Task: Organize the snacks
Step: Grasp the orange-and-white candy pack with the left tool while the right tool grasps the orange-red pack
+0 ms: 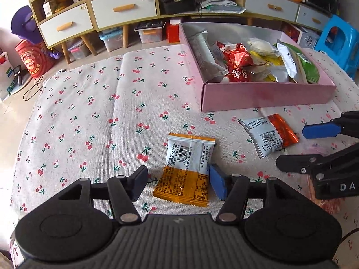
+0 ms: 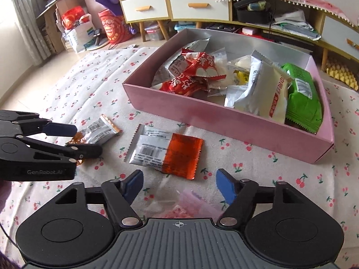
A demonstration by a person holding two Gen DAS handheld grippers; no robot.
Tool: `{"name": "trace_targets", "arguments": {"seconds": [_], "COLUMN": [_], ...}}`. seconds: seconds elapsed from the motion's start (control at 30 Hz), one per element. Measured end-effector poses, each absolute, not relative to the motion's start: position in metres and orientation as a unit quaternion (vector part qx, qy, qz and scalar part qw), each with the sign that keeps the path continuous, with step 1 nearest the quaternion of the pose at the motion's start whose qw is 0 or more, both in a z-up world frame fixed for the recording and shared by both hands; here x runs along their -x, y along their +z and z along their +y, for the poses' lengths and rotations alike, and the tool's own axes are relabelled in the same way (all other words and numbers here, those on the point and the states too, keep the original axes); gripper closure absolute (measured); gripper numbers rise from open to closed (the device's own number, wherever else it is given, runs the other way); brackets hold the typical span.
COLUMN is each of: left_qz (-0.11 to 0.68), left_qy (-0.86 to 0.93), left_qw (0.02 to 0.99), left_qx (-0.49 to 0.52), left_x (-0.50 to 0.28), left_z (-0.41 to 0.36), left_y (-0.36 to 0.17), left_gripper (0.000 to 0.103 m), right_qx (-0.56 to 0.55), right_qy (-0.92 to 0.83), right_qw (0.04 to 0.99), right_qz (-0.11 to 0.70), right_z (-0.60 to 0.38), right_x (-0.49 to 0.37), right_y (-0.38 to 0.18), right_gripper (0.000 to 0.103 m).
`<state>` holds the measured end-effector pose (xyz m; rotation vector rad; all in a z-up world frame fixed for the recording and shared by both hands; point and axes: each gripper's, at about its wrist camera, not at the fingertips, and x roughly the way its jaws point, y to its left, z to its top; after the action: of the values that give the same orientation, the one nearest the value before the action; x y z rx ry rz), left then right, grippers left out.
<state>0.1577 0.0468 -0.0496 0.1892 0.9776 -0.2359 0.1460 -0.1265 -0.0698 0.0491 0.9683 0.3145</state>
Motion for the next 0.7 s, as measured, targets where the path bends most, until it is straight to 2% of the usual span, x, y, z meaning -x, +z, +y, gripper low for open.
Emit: {"name": "trace_targets", "arguments": {"seconds": [0.07, 0.17, 0.37, 0.5, 0.57, 0.7], "left_qz": [0.477, 0.488, 0.493, 0.495, 0.496, 0.5], "left_qy": [-0.105, -0.094, -0.083, -0.078, -0.073, -0.065], "left_qw": [0.869, 0.866, 0.864, 0.864, 0.864, 0.863], "left_qx": [-0.077, -0.062, -0.051, -0.045, -0.043, -0.036], "left_x": [-0.16, -0.163, -0.163, -0.161, -0.164, -0.165], "left_z": [0.049, 0.05, 0.053, 0.056, 0.056, 0.057], "left_y": [-0.049, -0.049, -0.049, -0.048, -0.049, -0.048], "left_gripper": [0.044, 0.043, 0.047, 0.049, 0.05, 0.052], "right_qx": [-0.043, -0.068, -0.115, -0.095, -0.069, -0.018], "right_qy": [0.157, 0.142, 0.088, 0.073, 0.069, 0.064], "right_qw": [0.868, 0.865, 0.867, 0.878, 0.884, 0.891], "right_qz": [0.469, 0.476, 0.476, 0.463, 0.457, 0.45], "right_z": [-0.123, -0.115, -0.113, -0.106, -0.1, -0.09], "right_x": [-0.147, -0.151, -0.164, -0.163, -0.162, -0.156], "right_y": [-0.068, -0.066, -0.068, -0.071, -0.073, -0.075], "right_gripper": [0.02, 0.02, 0.02, 0.02, 0.021, 0.034]}}
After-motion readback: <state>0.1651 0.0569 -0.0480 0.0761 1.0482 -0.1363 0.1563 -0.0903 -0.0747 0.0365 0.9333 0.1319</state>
